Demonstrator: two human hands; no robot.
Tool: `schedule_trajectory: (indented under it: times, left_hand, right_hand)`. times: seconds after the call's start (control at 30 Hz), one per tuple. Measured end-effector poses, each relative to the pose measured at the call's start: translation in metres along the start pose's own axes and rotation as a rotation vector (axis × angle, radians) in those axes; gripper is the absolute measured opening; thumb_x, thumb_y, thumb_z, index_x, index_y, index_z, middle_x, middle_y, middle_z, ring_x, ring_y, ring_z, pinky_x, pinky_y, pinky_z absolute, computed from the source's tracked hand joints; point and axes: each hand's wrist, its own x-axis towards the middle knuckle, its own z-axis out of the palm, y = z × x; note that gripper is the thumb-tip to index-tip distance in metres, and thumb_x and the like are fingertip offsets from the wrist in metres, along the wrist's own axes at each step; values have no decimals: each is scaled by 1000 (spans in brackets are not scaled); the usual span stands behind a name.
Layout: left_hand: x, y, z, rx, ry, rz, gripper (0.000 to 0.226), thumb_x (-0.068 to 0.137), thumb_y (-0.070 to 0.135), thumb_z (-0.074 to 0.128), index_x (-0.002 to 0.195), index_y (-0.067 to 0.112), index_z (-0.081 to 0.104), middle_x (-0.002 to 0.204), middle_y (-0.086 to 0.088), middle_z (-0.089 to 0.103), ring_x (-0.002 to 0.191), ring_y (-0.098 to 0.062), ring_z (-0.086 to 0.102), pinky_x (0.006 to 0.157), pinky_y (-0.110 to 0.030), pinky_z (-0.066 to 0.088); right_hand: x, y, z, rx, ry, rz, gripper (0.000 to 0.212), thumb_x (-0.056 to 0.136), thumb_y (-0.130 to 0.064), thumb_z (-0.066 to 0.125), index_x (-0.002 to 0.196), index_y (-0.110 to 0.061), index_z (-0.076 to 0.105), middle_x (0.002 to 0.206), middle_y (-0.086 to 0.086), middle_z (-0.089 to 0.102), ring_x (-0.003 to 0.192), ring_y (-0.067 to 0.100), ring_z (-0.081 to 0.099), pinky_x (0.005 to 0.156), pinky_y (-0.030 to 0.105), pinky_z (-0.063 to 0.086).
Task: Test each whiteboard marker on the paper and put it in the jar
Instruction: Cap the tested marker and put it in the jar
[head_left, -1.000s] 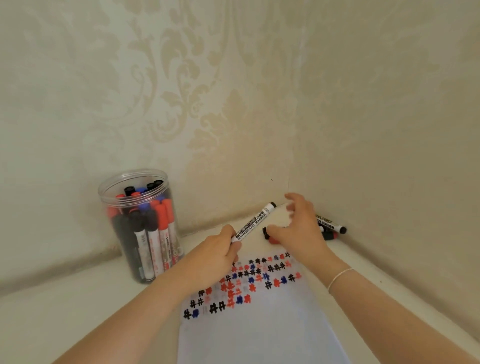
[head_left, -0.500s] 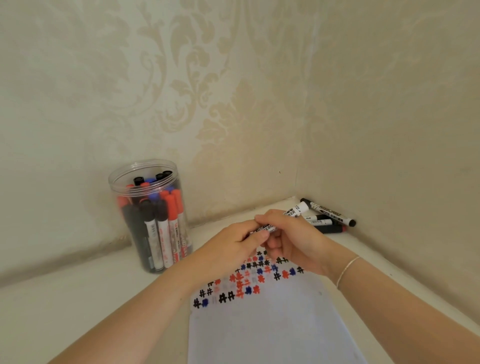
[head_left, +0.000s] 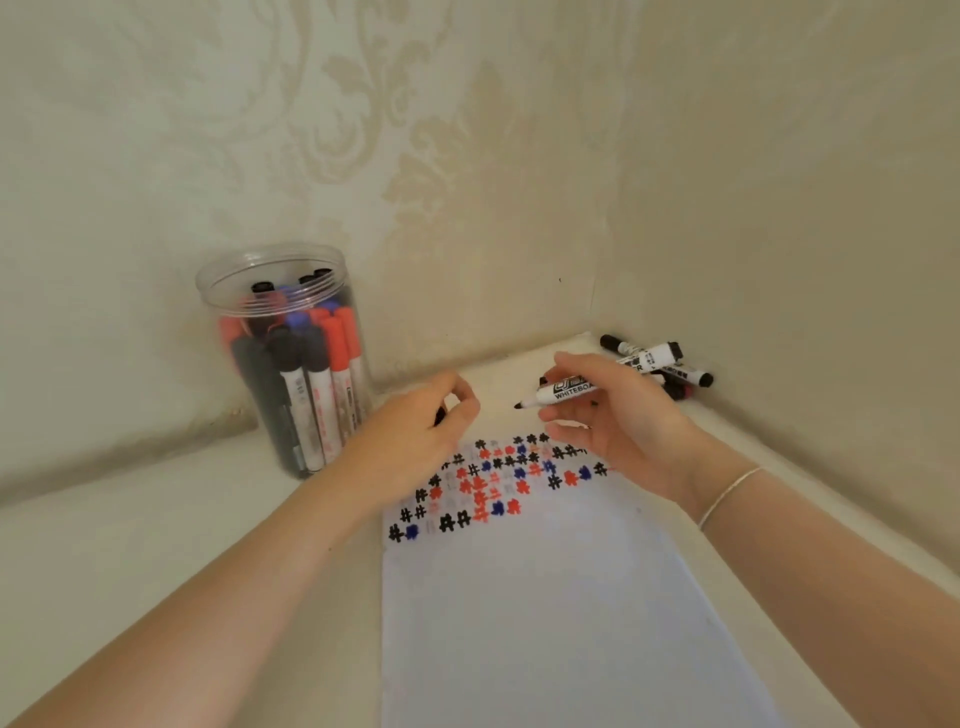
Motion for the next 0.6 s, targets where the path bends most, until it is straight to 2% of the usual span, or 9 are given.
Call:
schedule_trajectory:
  times: [0.03,0.1,0.17,0.23,0.33,0.4,0.53,0.6]
  left_hand:
    - [-2,-3,4,36,-3,5,15,97,43,42,105,37,53,70,1,64,61,-17,62,61,-38,53]
    - [-6,-6,12,91,-30,17,12,96,39,48,103,39,57,59,6,60,49,-7,56,51,-29,47]
    - [-8,-8,18,143,-41,27,14,94,38,50,103,40,61,55,8,57,46,-4,51,48,-24,39]
    - [-9,-10,22,173,-41,31,15,93,37,51,102,40,63,51,8,53,44,-4,47,46,-23,33]
    - [-7,-13,25,189,-27,36,17,92,31,52,100,39,65,50,7,53,44,-5,46,44,-23,31]
    - [-5,-17,25,180,-24,41,20,92,27,52,100,39,66,49,5,54,42,-6,45,42,-21,30]
    - [-2,-20,26,161,-20,51,22,92,25,52,100,39,67,46,7,50,40,-7,43,42,-21,29]
    - [-2,-20,26,159,-24,61,22,92,23,52,100,37,67,45,8,49,40,-7,42,43,-24,32]
  right_hand:
    - [-2,5,2,10,-19,12,14,88,-14,64,94,-4,59,89,14,61,66,22,63,60,29,55]
    - [-4,17,6,-90,-15,4,13,81,-7,70,85,-6,58,80,11,60,63,19,60,59,27,53]
    - [-5,28,11,-238,83,-41,22,77,-5,73,71,-10,52,66,9,55,52,16,50,50,24,44]
    - [-5,38,14,-297,193,-88,24,78,-3,68,65,-9,49,59,15,58,43,16,45,43,24,37]
    - [-4,48,17,-374,323,-138,22,77,0,60,60,-9,48,61,25,62,35,15,41,41,23,34]
    - [-1,52,18,-460,407,-152,18,73,-4,58,62,-11,46,68,28,60,41,16,39,42,21,33]
    - [1,56,20,-610,487,-177,16,72,-6,59,68,-11,44,62,10,45,56,17,36,47,24,31]
    - [-1,57,21,-618,484,-197,14,72,-5,58,69,-11,46,62,11,44,57,17,35,47,24,30]
